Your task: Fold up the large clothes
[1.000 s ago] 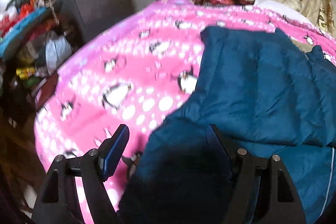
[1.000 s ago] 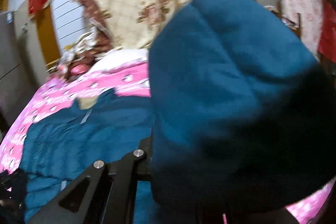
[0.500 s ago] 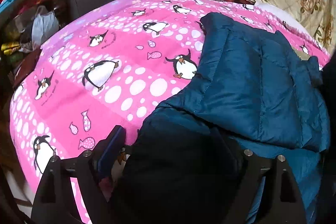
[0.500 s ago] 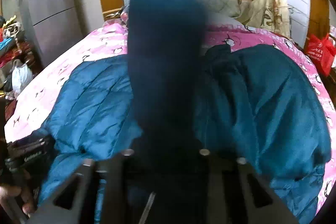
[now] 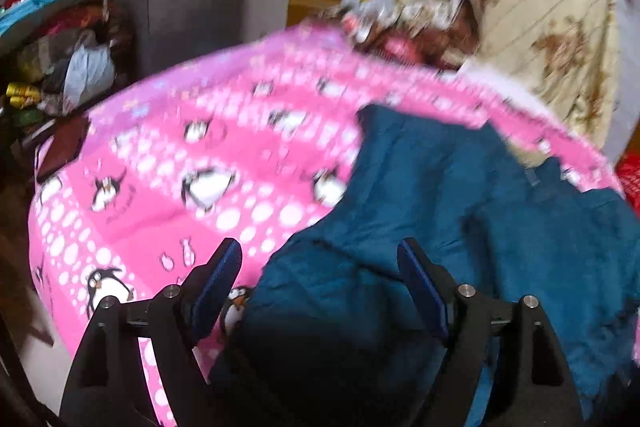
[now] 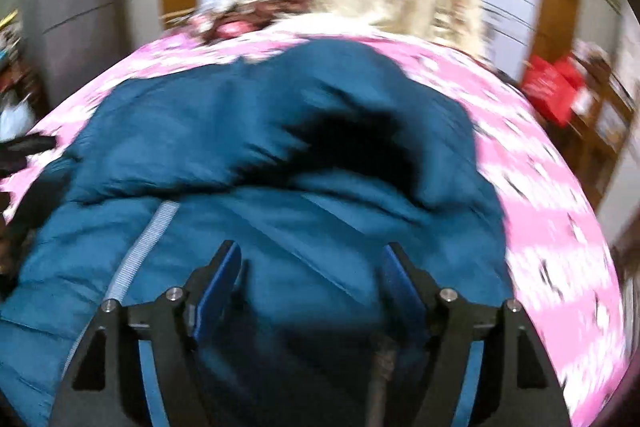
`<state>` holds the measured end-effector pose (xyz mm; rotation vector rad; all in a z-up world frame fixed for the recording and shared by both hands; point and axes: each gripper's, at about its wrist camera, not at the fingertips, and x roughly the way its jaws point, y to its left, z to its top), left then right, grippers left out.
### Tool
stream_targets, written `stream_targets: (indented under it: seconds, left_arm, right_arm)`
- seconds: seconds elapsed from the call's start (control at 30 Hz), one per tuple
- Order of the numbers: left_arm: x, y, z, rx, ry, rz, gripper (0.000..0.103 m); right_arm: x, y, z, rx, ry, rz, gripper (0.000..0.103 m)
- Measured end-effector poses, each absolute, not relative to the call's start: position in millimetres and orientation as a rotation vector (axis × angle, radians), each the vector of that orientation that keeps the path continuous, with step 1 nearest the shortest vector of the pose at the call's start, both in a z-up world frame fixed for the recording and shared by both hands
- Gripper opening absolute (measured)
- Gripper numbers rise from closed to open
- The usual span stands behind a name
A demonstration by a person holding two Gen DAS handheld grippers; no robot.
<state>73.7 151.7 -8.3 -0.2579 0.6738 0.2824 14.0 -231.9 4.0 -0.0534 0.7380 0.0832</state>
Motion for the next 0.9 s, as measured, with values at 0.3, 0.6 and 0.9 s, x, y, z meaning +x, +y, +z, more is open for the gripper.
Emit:
stream_targets:
  seconds: [0.3, 0.6, 0.9]
  left_arm:
    - [98, 77, -28, -0.342, 0.872, -0.173, 0.053]
    - [95, 84, -3, -0.324, 0.713, -0.195, 0.000]
    - [160, 123, -17, -0.224, 0.832, -0.078, 0.000]
  right_arm:
    - [27, -260, -26, 0.000, 0.817, 0.030, 0.079]
    - [29, -251, -27, -0.009, 0.824, 0.035, 0.081]
    - [30, -251, -28, 0.003, 0.833, 0.047, 0.084]
